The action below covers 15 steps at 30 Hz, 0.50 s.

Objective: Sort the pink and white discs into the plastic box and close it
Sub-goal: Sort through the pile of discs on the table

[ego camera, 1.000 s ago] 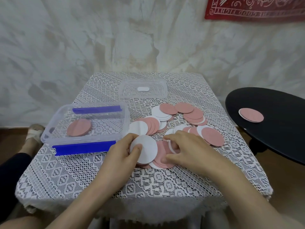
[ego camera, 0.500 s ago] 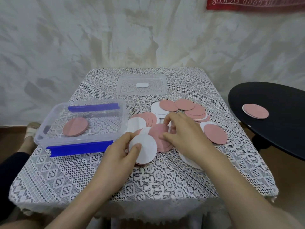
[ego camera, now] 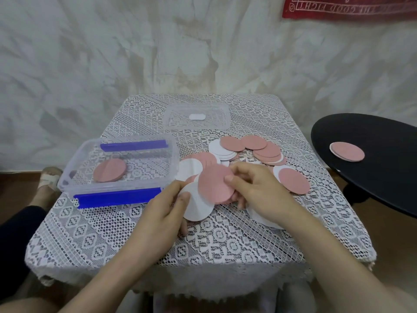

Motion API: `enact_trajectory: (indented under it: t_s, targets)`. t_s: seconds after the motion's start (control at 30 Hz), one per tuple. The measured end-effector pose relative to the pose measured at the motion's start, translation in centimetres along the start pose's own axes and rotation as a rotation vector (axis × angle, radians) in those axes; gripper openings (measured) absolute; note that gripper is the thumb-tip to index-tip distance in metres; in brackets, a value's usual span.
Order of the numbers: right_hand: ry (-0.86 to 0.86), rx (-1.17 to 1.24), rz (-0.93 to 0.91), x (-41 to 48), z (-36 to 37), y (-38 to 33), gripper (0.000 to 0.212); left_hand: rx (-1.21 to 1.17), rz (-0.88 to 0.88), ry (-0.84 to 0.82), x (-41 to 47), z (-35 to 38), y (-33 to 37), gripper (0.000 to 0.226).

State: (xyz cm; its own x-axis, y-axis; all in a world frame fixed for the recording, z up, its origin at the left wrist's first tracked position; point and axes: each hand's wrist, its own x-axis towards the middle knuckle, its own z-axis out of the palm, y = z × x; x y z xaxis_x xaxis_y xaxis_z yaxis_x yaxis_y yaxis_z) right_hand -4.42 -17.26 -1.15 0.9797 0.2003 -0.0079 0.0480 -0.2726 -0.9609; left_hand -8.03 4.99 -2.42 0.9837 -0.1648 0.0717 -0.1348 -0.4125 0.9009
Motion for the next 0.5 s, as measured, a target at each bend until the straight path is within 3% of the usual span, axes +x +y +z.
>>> enact_trajectory:
  t_s: [0.07, 0.2, 0.3, 0.4, 0.5]
  targets:
    - [-0.029, -0.146, -0.026, -0.8, 0.8, 0.1, 0.011, -0.057, 0.002, -0.011, -0.3, 0.1, 0.3, 0.024]
    - [-0.026, -0.139, -0.098, -2.0, 2.3, 0.0, 0.011, -0.010, 0.053, -0.058, -0.9, 0.0, 0.7, 0.018]
    - [-0.009, -0.231, -0.165, -2.7, 2.5, 0.1, 0.002, 0.184, 0.149, -0.038, -0.9, -0.4, 0.5, 0.026]
    - [0.041, -0.401, -0.283, -3.4, 2.3, 0.0, 0.007, 0.424, 0.245, 0.012, -1.2, -0.7, 0.1, 0.026]
    - [0.032, -0.568, -0.319, -3.9, 2.5, 0.0, 0.010, 0.490, 0.259, 0.014, -2.0, -0.4, -0.5, 0.024]
